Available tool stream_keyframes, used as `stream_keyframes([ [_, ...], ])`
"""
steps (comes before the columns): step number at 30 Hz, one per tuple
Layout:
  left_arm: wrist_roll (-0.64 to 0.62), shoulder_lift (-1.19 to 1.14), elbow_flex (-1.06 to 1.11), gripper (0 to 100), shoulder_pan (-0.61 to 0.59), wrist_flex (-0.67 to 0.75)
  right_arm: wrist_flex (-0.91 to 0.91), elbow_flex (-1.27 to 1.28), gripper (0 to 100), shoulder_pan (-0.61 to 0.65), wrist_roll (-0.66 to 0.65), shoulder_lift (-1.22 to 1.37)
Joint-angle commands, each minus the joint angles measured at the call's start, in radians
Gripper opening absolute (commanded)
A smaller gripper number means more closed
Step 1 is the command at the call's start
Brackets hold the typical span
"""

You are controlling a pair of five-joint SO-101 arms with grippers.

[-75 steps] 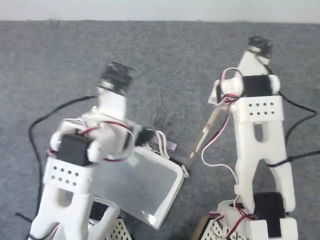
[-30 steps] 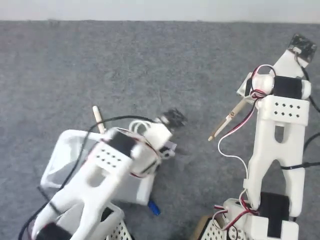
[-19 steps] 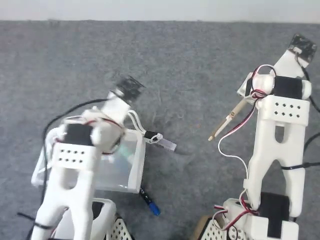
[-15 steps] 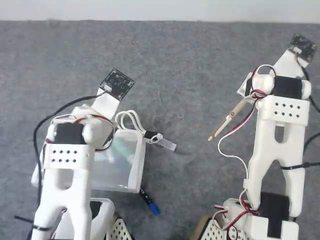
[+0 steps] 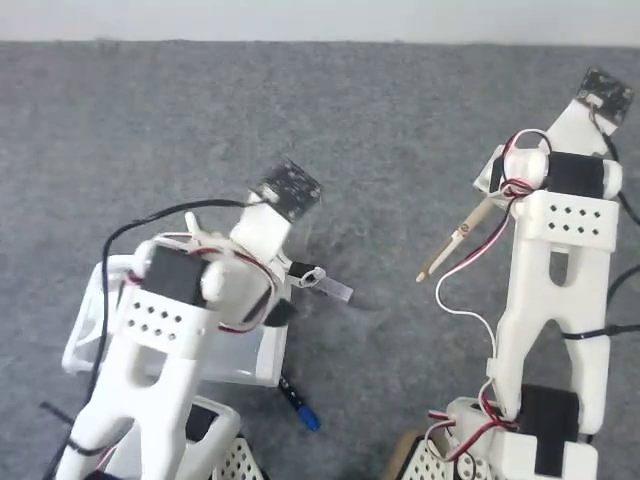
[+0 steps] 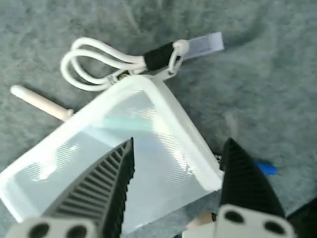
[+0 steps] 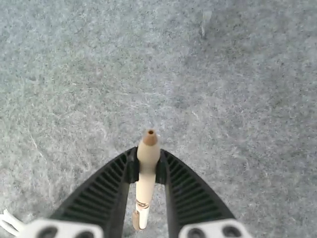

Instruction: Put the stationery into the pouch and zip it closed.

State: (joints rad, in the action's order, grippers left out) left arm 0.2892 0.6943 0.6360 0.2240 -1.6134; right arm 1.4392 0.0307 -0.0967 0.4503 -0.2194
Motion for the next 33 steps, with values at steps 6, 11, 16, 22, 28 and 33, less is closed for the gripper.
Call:
stream_keyframes([
  [6, -0.020, 0.023, 0.153, 27, 0.015, 0.115, -0.038, 0.023, 0.6, -0.008, 0.009, -0.042],
  [11, -0.017, 0.023, 0.214, 24, 0.015, 0.169, -0.044, 0.025, 0.6, -0.007, 0.009, -0.042],
  [16, 0.002, 0.026, 0.271, 22, -0.008, 0.216, -0.101, 0.072, 0.9, 0.047, 0.009, -0.042],
  [22, 0.003, 0.035, 0.081, 23, -0.192, 0.114, -0.191, 0.161, 11.3, 0.070, -0.049, -0.056],
  [28, -0.005, 0.035, -0.081, 22, -0.325, 0.037, -0.102, 0.104, 23.1, 0.157, -0.144, -0.087],
  [33, -0.046, 0.035, -0.082, 22, -0.434, 0.078, -0.093, 0.094, 23.1, 0.323, -0.140, -0.136],
])
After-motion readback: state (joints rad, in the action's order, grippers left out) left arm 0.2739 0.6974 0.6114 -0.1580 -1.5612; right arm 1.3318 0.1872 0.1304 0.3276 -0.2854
